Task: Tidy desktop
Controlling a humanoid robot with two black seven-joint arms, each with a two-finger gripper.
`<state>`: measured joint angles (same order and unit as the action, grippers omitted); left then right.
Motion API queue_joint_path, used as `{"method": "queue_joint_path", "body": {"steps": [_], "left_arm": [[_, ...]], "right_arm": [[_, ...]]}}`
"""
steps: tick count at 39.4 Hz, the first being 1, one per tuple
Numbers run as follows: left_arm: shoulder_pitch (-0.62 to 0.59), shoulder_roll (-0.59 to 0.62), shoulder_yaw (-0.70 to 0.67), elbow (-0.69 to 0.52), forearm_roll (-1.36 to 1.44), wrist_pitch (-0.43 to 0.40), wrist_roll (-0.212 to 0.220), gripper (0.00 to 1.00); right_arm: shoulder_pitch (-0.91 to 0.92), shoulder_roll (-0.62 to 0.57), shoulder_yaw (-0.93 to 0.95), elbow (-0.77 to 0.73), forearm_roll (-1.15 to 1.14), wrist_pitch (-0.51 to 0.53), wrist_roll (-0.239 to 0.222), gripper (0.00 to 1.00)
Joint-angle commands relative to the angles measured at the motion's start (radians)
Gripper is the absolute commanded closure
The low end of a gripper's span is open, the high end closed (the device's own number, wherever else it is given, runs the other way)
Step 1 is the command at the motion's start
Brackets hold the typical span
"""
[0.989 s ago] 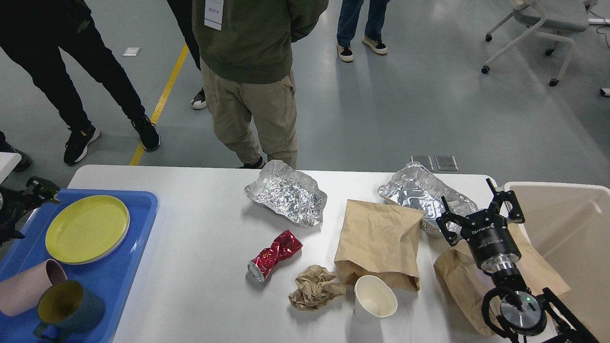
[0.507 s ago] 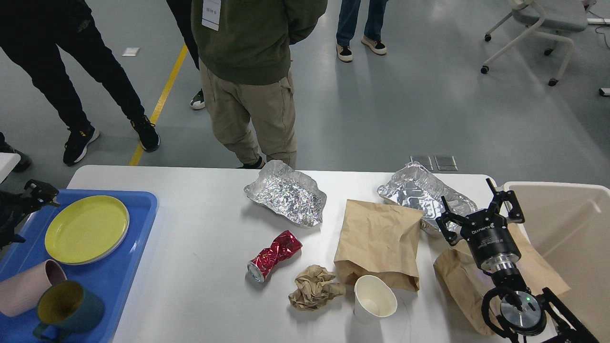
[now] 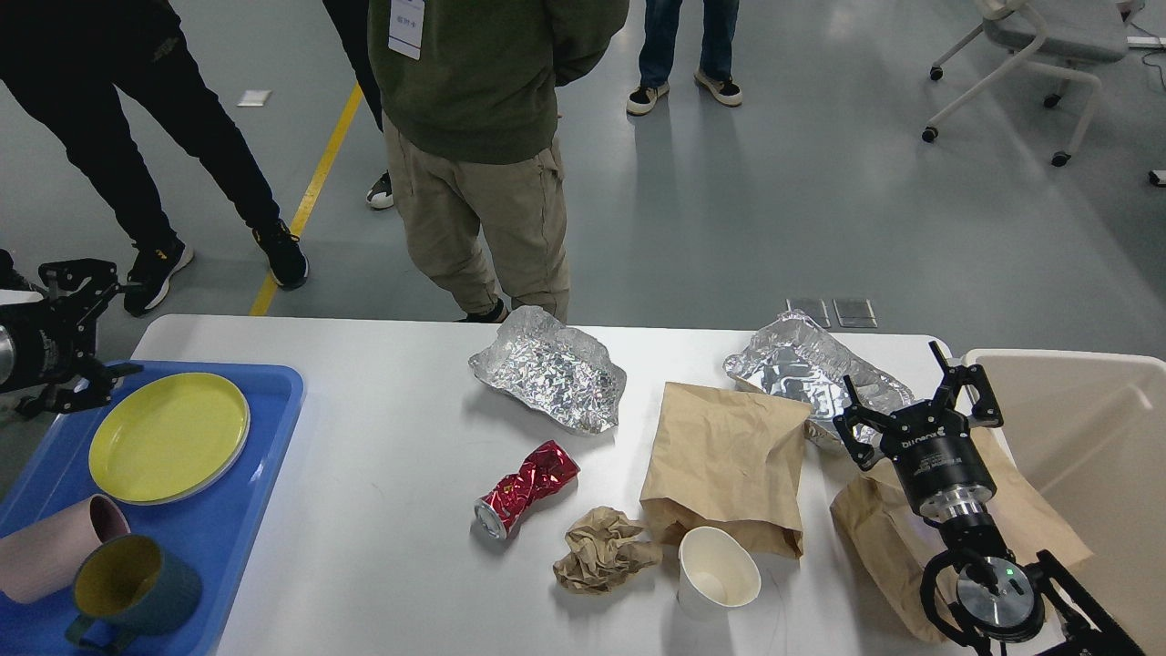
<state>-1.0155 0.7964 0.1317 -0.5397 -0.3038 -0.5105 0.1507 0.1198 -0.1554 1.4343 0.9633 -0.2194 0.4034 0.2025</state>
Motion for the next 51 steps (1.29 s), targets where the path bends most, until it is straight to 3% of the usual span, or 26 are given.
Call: {"method": "queue_joint_path", "body": {"steps": [1,6,12,13,15,17,24,27,32,51], "left_arm": [[0.080,-0.057,-0.259,0.000,-0.001,-0.002,0.000,0.04],[0.158,-0.120,-0.493,0.000,-0.003,0.000,-0.010,0.04],[0.261,-0.215,-0.722,-0.005,0.003,0.010,-0.152,0.04],[0.297,-0.232,-0.763,-0.020,0.003,0.010,-0.207,0.04],[0.336,-0.267,-0.835,-0.051,0.003,0.015,-0.262,0.04],[0.366,-0.296,-0.889,-0.072,0.003,0.023,-0.284,0.04],[0.520,-0.463,-1.190,-0.115,0.149,0.038,-0.287,0.04],[0.587,-0.566,-1.389,-0.117,0.311,0.037,-0.266,0.04],[0.627,-0.650,-1.523,-0.137,0.434,0.027,-0.244,0.04],[0.681,-0.675,-1.532,-0.146,0.433,-0.028,-0.257,0.04]], "right_arm": [[0.001,0.000,0.000,0.000,0.000,0.000,0.000,0.00],[0.000,0.001,0.000,0.000,0.000,0.000,0.000,0.00],[0.000,-0.001,0.000,0.000,0.000,0.000,0.000,0.00],[0.001,0.000,0.000,0.000,0.000,0.000,0.000,0.00],[0.001,-0.001,0.000,0.000,0.000,0.000,0.000,0.00],[0.000,-0.001,0.002,0.000,0.000,0.000,0.000,0.00],[0.000,-0.001,0.000,0.000,0.000,0.000,0.000,0.00],[0.000,0.000,0.000,0.000,0.000,0.000,0.000,0.00],[0.000,-0.001,0.000,0.000,0.000,0.000,0.000,0.00],[0.000,-0.001,0.000,0.000,0.000,0.000,0.000,0.00]]}}
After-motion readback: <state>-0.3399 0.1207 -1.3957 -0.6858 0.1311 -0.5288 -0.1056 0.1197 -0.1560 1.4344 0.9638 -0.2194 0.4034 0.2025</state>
